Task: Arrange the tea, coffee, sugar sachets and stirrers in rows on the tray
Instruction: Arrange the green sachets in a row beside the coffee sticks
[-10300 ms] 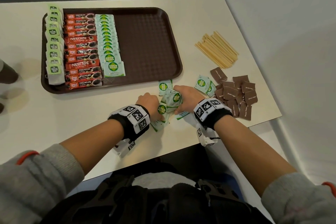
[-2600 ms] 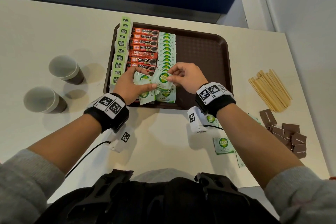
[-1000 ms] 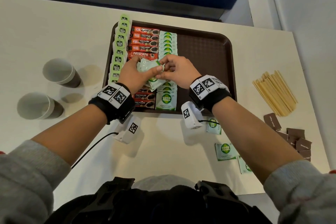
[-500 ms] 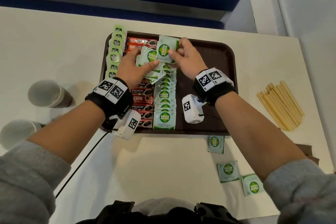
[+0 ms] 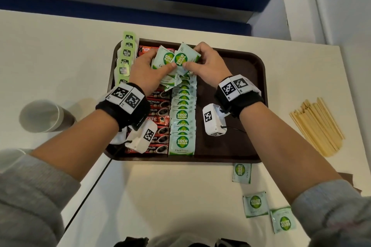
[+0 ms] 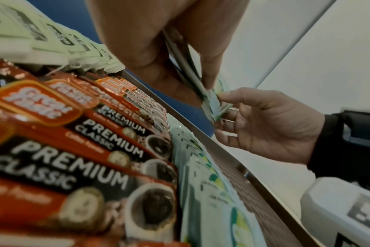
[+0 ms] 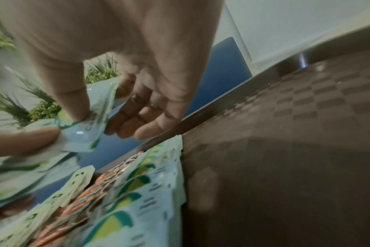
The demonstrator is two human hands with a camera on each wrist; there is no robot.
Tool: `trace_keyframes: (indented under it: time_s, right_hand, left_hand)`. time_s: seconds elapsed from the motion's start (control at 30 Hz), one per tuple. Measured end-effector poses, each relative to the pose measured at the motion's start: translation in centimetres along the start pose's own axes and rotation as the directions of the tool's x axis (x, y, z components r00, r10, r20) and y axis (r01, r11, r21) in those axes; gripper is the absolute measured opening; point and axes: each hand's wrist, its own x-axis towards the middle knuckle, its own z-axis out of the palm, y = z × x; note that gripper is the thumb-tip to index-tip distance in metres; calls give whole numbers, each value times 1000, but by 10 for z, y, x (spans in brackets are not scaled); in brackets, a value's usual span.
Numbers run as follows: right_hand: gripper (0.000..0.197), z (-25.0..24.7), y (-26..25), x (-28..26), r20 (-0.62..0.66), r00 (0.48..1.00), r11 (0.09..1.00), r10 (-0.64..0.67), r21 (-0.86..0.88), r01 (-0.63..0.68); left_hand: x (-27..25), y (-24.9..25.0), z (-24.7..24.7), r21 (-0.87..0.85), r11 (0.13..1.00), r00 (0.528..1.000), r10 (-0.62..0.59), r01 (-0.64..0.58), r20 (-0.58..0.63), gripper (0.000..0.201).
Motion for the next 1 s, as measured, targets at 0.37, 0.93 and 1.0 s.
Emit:
trace_keyframes:
  time_s: [0.37, 0.93, 1.0]
  right_hand:
    - [16, -21, -15, 16, 108, 993, 959, -43, -273, 71]
    - [24, -9, 19, 48, -128, 985, 983, 115, -131, -132]
    - [23, -7, 20, 50, -127, 985, 980, 120, -146, -138]
  left_hand:
    - [9, 5, -3, 147, 989, 1000, -1, -1, 12, 31]
    - [10, -8, -13, 12, 997, 994, -79, 80, -78, 33]
    - [9, -8, -13, 9, 997, 994, -81, 82, -73, 33]
